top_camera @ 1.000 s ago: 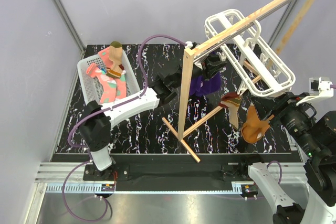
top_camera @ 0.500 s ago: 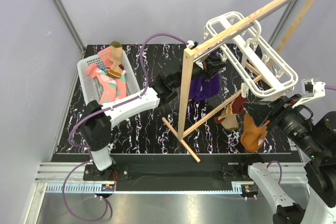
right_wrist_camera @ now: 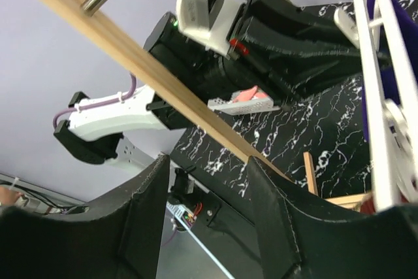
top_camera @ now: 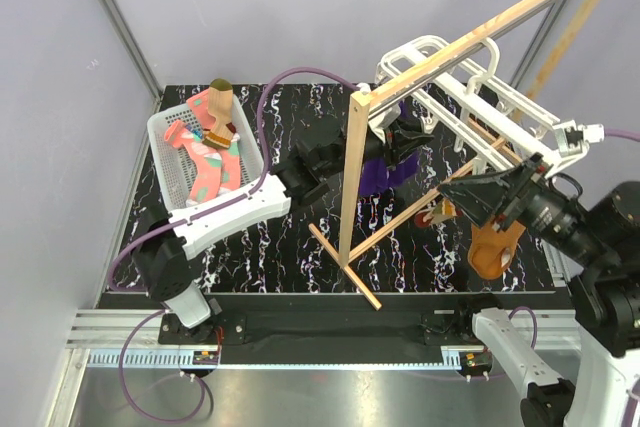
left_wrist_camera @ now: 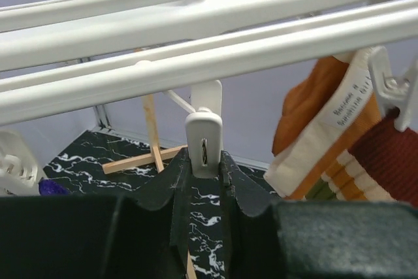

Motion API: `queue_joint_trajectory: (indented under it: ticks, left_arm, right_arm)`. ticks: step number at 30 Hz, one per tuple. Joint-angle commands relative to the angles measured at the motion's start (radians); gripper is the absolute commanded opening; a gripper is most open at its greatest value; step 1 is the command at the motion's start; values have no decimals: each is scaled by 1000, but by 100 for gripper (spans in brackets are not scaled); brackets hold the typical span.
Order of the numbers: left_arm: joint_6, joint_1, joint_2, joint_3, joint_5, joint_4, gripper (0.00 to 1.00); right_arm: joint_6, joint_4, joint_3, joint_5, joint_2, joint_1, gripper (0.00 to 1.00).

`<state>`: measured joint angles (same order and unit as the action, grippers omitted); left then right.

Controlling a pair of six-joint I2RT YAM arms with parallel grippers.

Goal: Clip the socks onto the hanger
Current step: Open the clamp at the hanger.

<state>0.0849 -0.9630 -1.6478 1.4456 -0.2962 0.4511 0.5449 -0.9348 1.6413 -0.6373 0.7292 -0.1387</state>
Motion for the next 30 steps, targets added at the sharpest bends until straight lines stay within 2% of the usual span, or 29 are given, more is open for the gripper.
queue_joint_trajectory:
  ticks: [1, 5, 10, 17, 30]
  left_arm:
    - [-27, -8, 48, -8, -66, -32, 0]
    - [-37, -8, 55, 12, -104, -81, 0]
    - [-28, -10, 60, 30, -144, -134, 0]
    - [1, -10, 48, 74, -167, -202, 0]
    - [36, -28, 28, 140, -190, -239, 0]
  right_arm:
    - [55, 143, -38, -35, 52, -6, 57]
    - [59, 215, -83, 14, 84, -6, 56]
    - [-16, 195, -92, 135, 111, -6, 50]
    - [-75, 179, -107, 275, 127, -6, 51]
    - [-114, 225, -132, 286, 157, -6, 59]
